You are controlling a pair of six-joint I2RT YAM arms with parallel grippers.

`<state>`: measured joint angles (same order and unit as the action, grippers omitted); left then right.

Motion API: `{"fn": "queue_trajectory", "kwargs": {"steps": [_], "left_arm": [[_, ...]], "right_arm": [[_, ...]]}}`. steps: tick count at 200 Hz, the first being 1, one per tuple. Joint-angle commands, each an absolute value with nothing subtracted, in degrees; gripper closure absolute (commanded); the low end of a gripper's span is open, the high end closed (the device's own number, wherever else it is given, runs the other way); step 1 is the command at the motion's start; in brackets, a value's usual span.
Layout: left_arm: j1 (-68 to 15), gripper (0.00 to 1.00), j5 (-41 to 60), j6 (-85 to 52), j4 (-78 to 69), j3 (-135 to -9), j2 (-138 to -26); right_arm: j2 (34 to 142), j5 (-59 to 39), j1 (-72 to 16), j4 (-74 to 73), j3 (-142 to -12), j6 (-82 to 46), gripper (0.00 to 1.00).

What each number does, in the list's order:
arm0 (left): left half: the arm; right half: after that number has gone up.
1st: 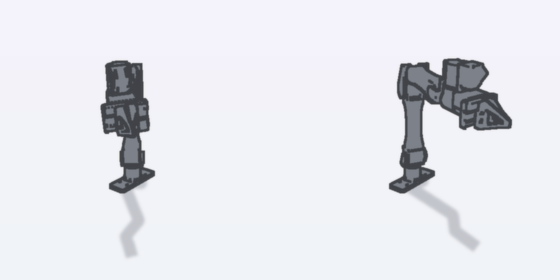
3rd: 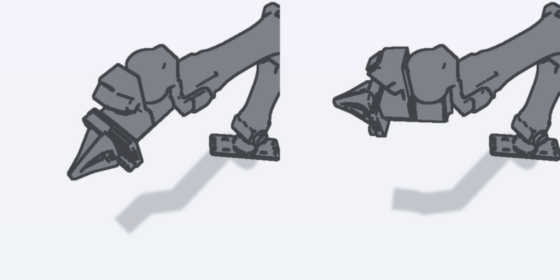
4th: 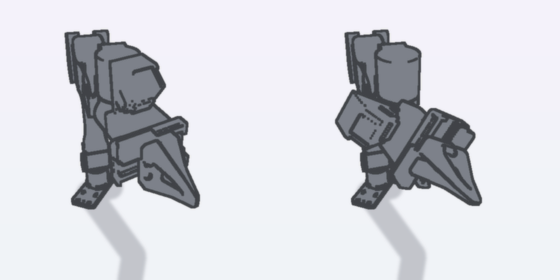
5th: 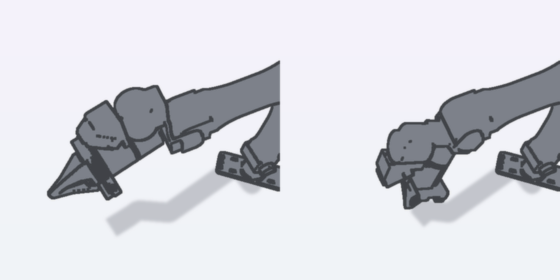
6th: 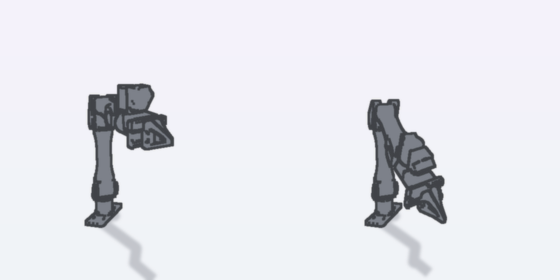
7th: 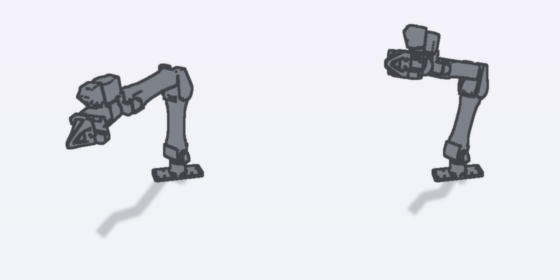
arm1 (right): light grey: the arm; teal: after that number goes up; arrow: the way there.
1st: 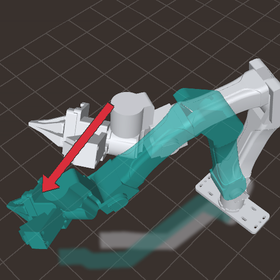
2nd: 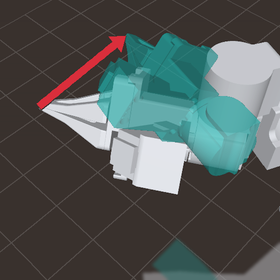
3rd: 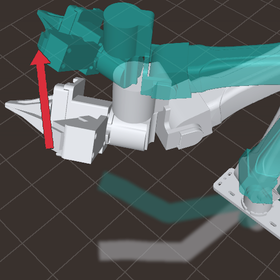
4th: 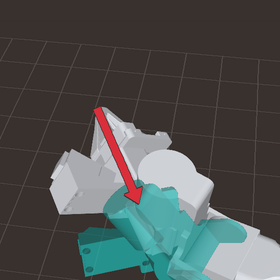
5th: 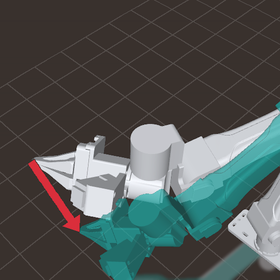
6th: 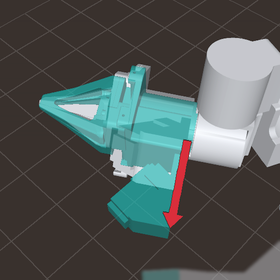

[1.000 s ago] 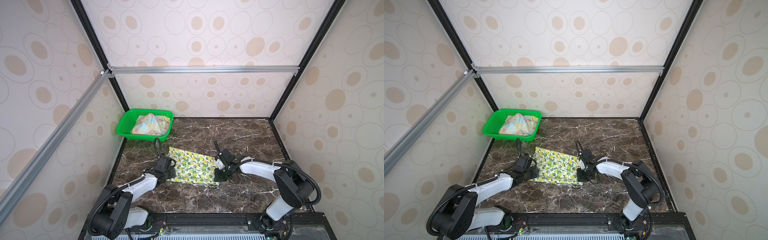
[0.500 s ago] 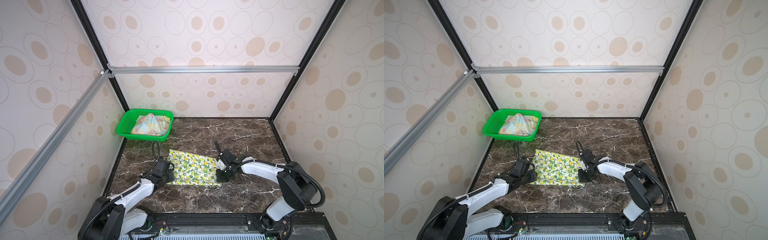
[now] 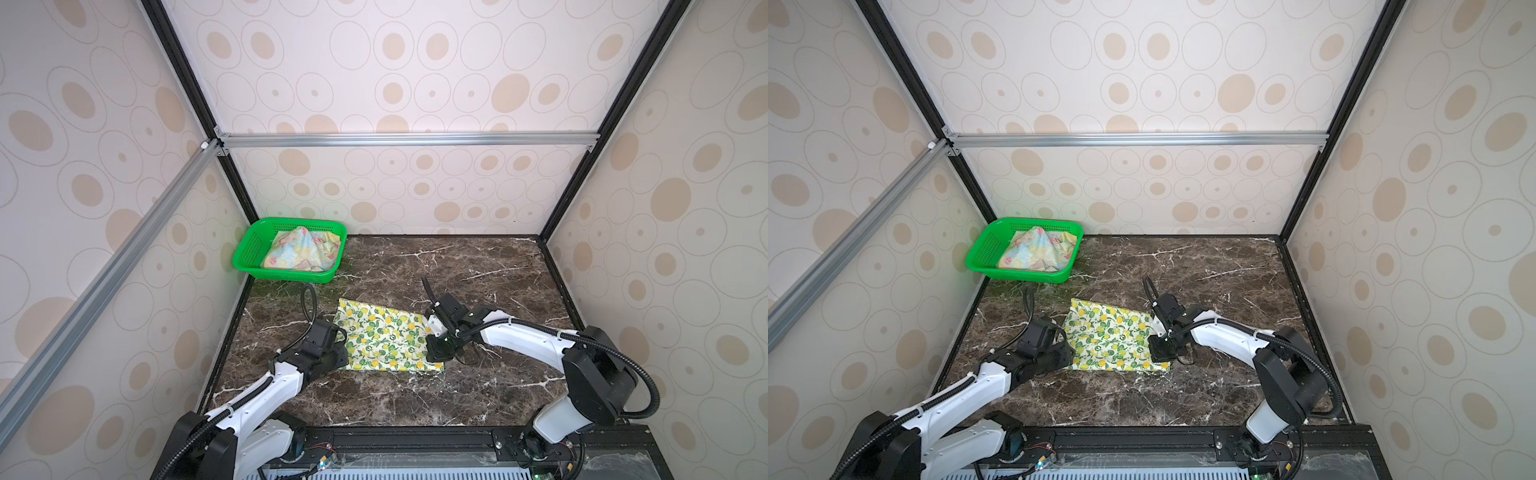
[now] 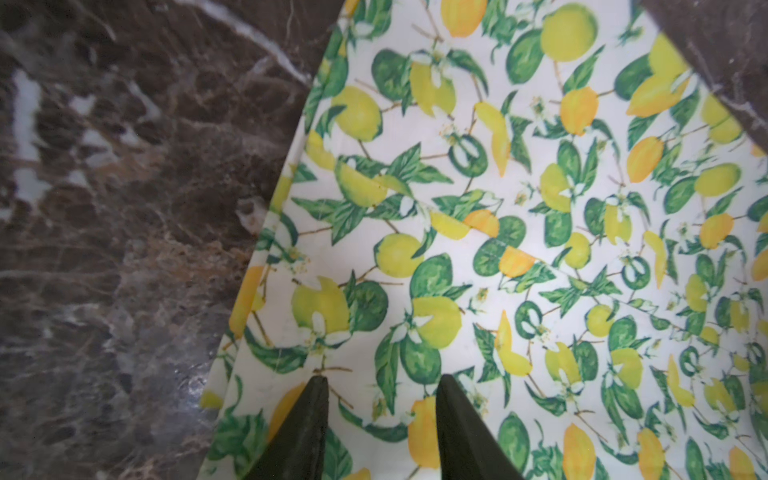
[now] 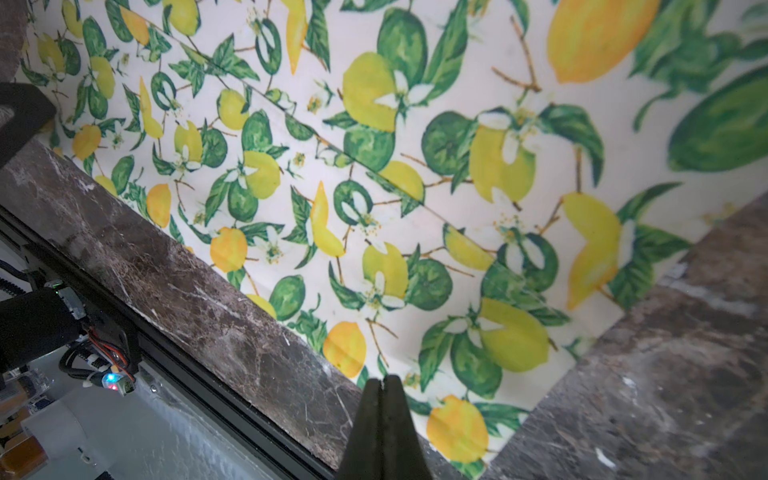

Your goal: Fold and stack the skirts

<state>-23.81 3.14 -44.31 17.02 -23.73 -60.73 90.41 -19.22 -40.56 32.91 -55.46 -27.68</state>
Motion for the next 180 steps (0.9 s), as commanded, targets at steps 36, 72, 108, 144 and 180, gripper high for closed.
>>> {"fn": "queue_trajectory", "kwargs": {"steps": [36,72,108,144,180], "left_arm": [[-24.25,0.57,2.66,-47.09,16.48,-21.48,-62.34],[-24.26,0.58,1.80,-47.07,17.17,-20.48,-62.63],[-24.24,0.58,1.15,-47.43,18.54,-20.08,-62.05],[-24.27,0.58,0.76,-47.33,20.00,-22.17,-60.98],[-24.52,0.58,-1.74,-45.43,21.37,-28.91,-60.41]], "right_arm": [[91.36,-20.88,-40.88,31.57,-50.58,-29.53,1.00],[93.30,-19.91,-40.52,30.76,-49.01,-28.74,1.00],[93.82,-19.60,-40.08,30.25,-48.36,-27.99,1.00],[92.08,-17.46,-39.82,35.04,-54.23,-24.51,1.00],[91.75,-16.95,-36.34,37.15,-59.22,-21.95,1.00]]}}
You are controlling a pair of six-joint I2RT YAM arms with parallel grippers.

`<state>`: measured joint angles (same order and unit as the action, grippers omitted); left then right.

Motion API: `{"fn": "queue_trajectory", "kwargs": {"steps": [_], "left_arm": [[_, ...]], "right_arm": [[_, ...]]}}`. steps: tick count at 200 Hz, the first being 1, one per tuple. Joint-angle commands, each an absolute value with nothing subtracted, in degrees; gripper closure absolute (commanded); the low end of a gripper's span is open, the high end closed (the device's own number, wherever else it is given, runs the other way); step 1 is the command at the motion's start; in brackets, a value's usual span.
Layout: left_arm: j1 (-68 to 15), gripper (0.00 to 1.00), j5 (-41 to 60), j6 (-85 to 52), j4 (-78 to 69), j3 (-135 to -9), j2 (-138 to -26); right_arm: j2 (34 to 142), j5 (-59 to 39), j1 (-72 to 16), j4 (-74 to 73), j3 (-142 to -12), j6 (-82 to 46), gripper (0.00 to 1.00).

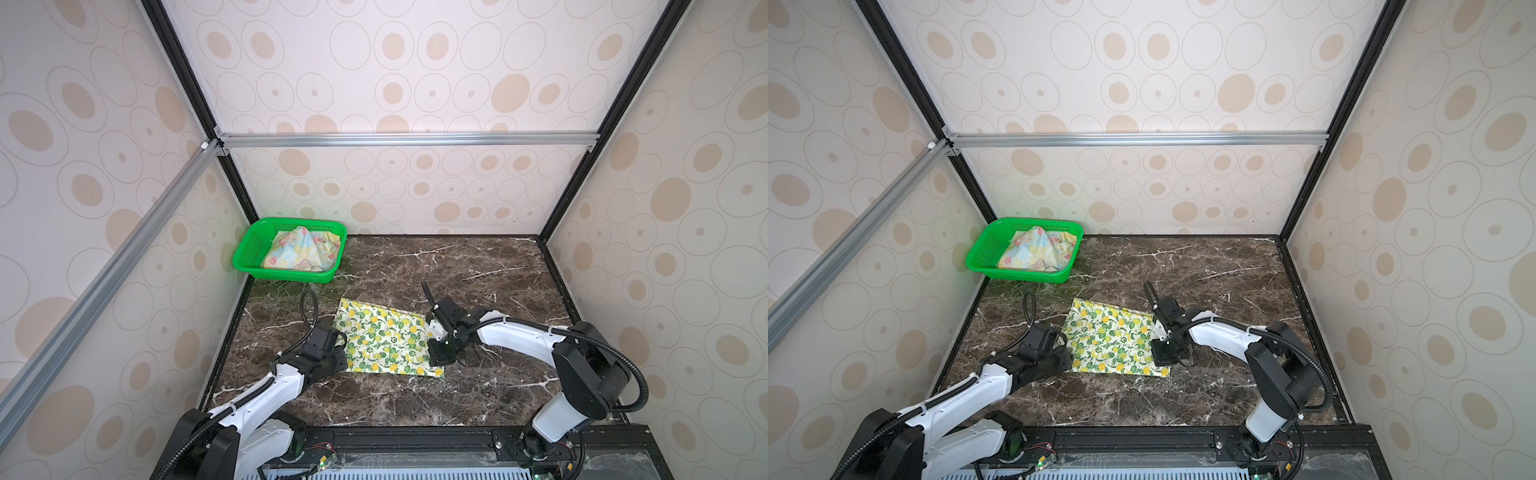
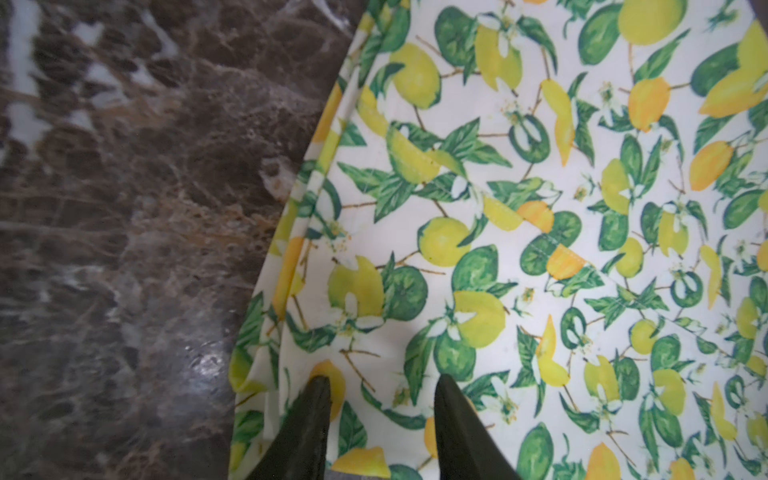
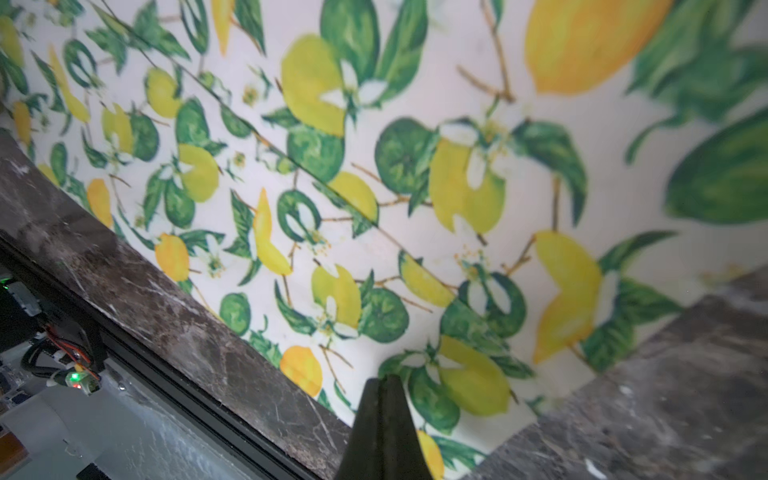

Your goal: Fold and stack the skirts

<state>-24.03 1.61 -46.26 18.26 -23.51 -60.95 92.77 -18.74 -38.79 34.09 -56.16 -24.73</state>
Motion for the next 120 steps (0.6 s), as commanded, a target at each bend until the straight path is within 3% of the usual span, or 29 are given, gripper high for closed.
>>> {"fn": "queue_trajectory", "kwargs": {"steps": [1,48,120], "left_arm": [[-24.52,0.58,-1.79,-45.39,21.28,-29.14,-60.48],[-24.52,0.58,-0.74,-44.29,11.01,-35.03,-68.59],[-24.52,0.60,-3.07,-41.59,1.06,-41.03,-83.85]], "right_arm": [[91.80,-16.91,-36.19,37.12,-59.32,-21.92,1.00],[95.97,-16.35,-30.08,34.07,-61.58,-20.27,1.00],[104.10,-10.00,-28.59,32.43,-67.98,-16.89,1.00]]}}
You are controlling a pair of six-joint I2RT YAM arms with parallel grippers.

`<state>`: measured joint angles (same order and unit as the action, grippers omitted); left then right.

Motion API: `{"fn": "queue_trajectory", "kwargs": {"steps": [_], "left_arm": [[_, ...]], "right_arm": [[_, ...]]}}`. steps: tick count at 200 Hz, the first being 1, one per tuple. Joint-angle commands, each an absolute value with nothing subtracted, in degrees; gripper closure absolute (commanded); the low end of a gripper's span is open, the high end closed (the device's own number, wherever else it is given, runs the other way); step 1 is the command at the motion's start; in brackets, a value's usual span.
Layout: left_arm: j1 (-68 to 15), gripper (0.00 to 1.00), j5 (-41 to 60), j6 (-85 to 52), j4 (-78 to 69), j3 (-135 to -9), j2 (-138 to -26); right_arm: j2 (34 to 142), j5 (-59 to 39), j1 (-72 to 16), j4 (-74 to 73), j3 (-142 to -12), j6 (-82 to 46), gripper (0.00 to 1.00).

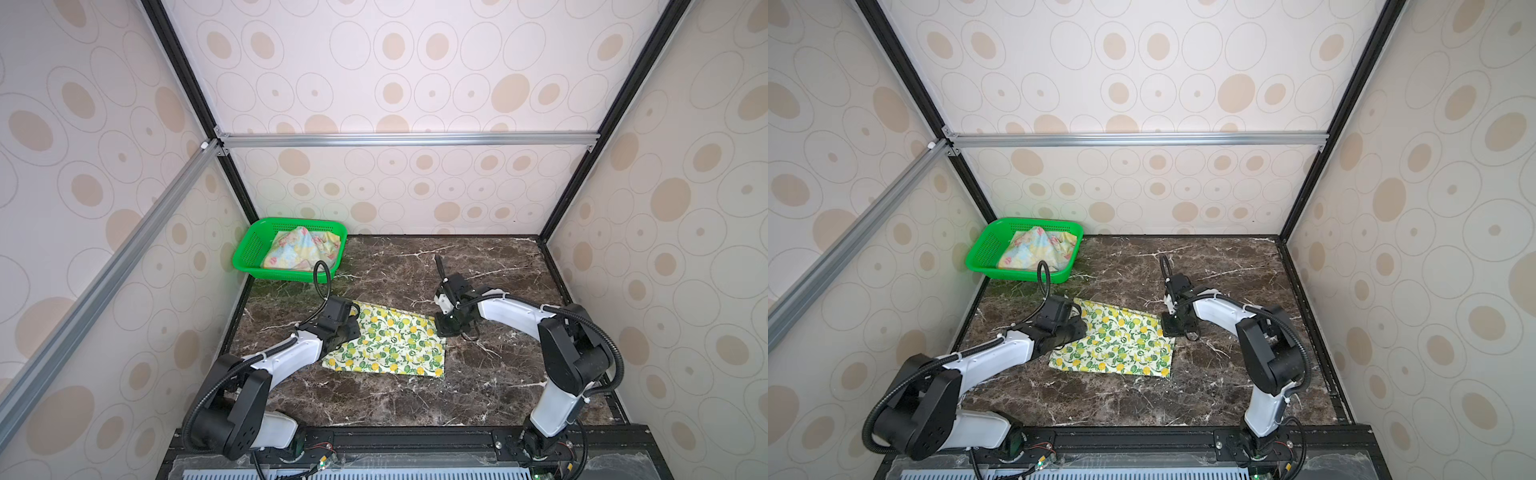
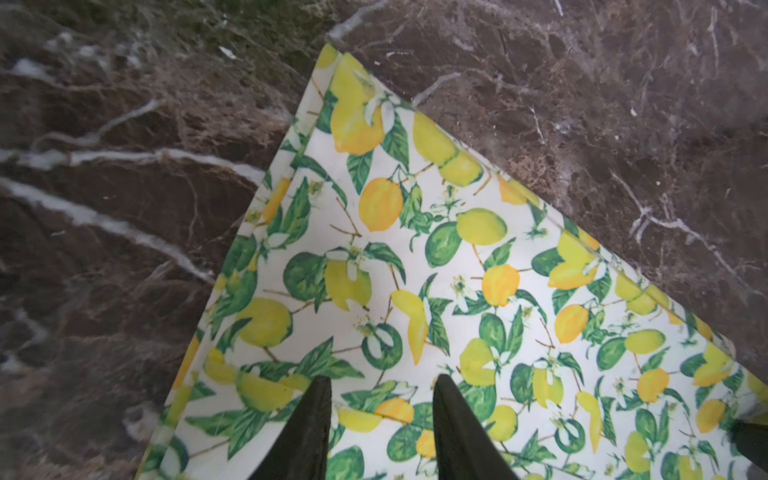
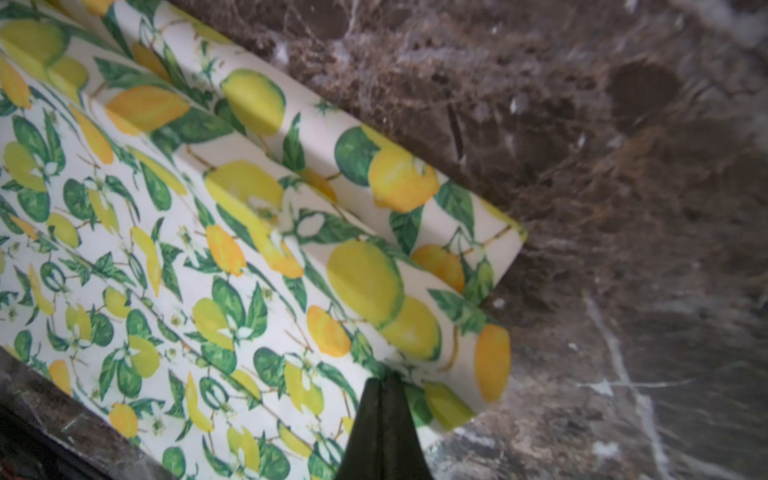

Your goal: Fold and stack the skirts

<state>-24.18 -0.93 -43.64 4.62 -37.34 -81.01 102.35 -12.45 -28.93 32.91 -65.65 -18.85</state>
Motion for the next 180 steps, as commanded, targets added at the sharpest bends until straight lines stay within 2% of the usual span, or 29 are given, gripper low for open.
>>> {"fn": "queue_trajectory", "kwargs": {"steps": [1,100,127,142,159,180], "left_arm": [[-24.52,0.60,-3.12,-41.58,1.14,-41.13,-83.94],[-24.44,0.60,-4.59,-39.58,0.88,-43.94,-88.68],[-24.67,0.60,-3.68,-38.18,0.55,-44.30,-87.94],[-25.56,0.60,-2.53,-36.61,-0.08,-44.32,-86.84],[-27.98,0.61,-0.78,-35.53,-1.31,-44.21,-85.88],[-31.90,0.64,3.16,-36.69,-4.61,-43.76,-86.42]], "right_arm": [[104.17,-9.92,-28.62,32.39,-68.00,-16.88,1.00],[109.81,-8.53,-28.43,28.99,-70.09,-15.52,1.00],[106.04,-10.18,-28.49,28.97,-68.58,-16.23,1.00],[102.23,-11.58,-28.48,30.31,-67.49,-17.09,0.80],[97.23,-13.48,-28.40,31.73,-65.28,-18.35,0.63],[91.22,-15.53,-28.08,32.92,-61.44,-20.65,0.58]]}}
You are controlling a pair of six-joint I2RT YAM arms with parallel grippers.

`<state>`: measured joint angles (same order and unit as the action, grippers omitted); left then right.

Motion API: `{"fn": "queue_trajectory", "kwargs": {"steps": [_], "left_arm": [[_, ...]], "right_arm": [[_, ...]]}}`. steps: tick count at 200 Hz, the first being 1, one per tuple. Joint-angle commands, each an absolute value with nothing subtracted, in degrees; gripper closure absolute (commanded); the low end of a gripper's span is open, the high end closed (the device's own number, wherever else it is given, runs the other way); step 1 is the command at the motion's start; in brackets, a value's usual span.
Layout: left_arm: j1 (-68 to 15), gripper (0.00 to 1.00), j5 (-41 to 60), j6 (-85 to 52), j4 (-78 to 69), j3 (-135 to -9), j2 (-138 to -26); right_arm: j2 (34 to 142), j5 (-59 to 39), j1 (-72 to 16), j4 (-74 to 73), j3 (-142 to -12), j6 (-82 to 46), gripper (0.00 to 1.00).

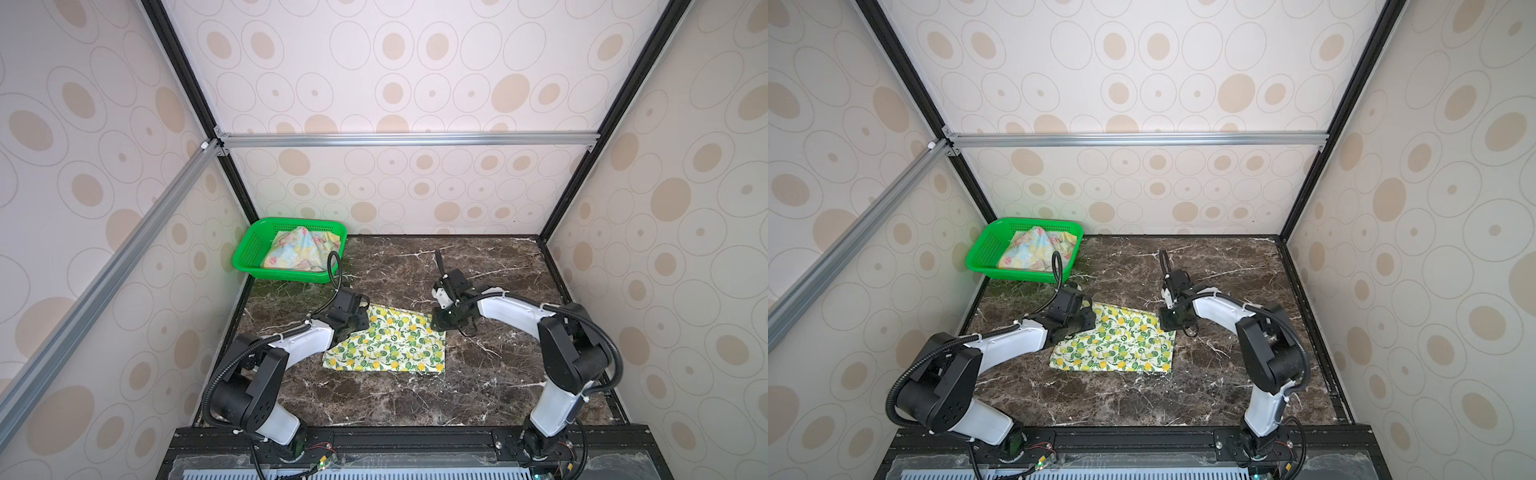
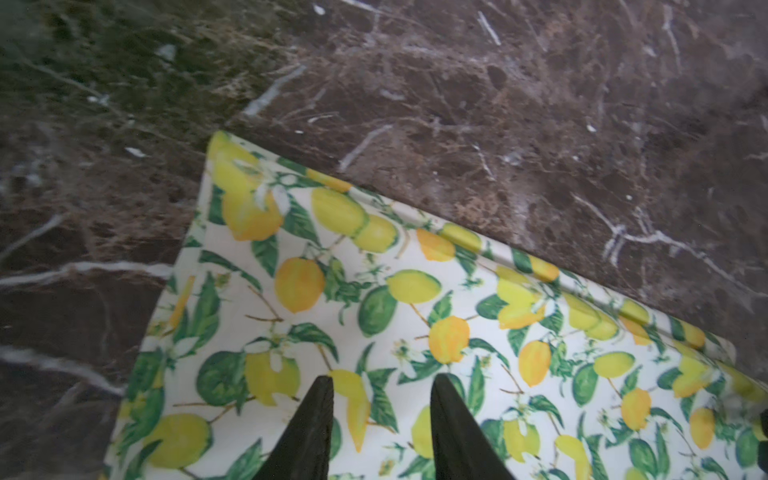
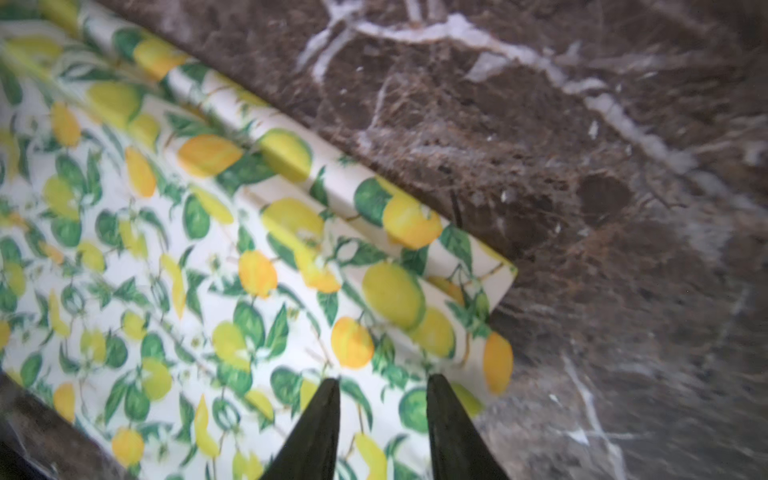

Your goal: Fold and stack the skirts

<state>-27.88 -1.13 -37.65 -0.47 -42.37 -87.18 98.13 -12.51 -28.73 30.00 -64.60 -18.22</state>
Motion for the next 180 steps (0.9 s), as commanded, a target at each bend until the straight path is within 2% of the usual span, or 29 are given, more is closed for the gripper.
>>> {"fn": "queue_trajectory", "kwargs": {"steps": [1,30,64,112,148,180], "left_arm": [[-32.08,0.64,3.38,-36.80,-4.90,-43.68,-86.50],[-37.44,0.66,7.90,-39.68,-10.47,-43.94,-89.35],[-42.90,0.66,7.98,-38.32,-10.99,-48.96,-94.57],[-43.51,0.65,1.30,-35.84,-4.77,-55.80,-99.85],[-42.35,0.52,-5.60,-33.28,1.08,-60.02,-101.10],[-36.08,0.35,-10.80,-30.89,7.77,-61.93,-100.41]], "right_arm": [[90.92,-15.54,-28.10,32.98,-61.31,-20.83,0.58],[84.92,-16.63,-27.56,32.30,-54.72,-24.16,0.54],[82.21,-19.22,-26.38,28.12,-47.66,-27.33,0.53],[84.49,-18.91,-23.78,21.10,-46.32,-28.00,0.50],[91.72,-19.73,-22.51,16.75,-51.13,-25.94,0.50],[97.68,-19.06,-22.47,16.34,-55.31,-24.10,0.52]]}}
